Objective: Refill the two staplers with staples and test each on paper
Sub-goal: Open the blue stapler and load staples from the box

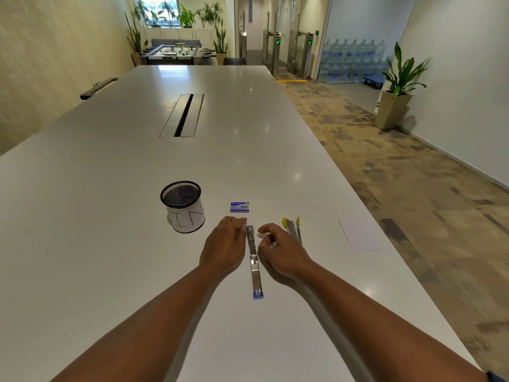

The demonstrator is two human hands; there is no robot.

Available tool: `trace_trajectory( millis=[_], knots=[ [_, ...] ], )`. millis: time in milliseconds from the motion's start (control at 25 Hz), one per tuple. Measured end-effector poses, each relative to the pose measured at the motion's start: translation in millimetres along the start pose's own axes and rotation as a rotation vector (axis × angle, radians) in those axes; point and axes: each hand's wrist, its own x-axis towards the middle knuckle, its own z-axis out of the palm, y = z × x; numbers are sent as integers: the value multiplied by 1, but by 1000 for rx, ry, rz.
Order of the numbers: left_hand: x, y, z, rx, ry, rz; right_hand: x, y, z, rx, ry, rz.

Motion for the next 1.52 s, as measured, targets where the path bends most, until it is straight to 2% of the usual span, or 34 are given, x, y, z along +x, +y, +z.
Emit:
trace_trajectory(
  millis=[240, 400, 520, 720, 880, 1080, 1520],
  knots=[
    [18, 1, -4, -74, 38, -129, 17, -6, 0, 12, 13, 35],
    [43, 0, -8, -1, 48, -75, 37, -15, 0, -85, 76, -26],
    [60, -5, -4, 54, -15, -71, 54, -18, 1, -133, 86, -24],
    [78, -13, 7, 150, -51, -97, 77, -19, 4, -113, 83, -8],
    [76, -20, 12, 68, -9, -49, 93, -22, 5, -83, 97, -14],
    [73, -21, 11, 17, -8, 11, 103, -22, 6, -94, 28, 9],
    [71, -22, 16, 33, 34, -17, 109, -24, 9, -166, 94, 44]
  ],
)
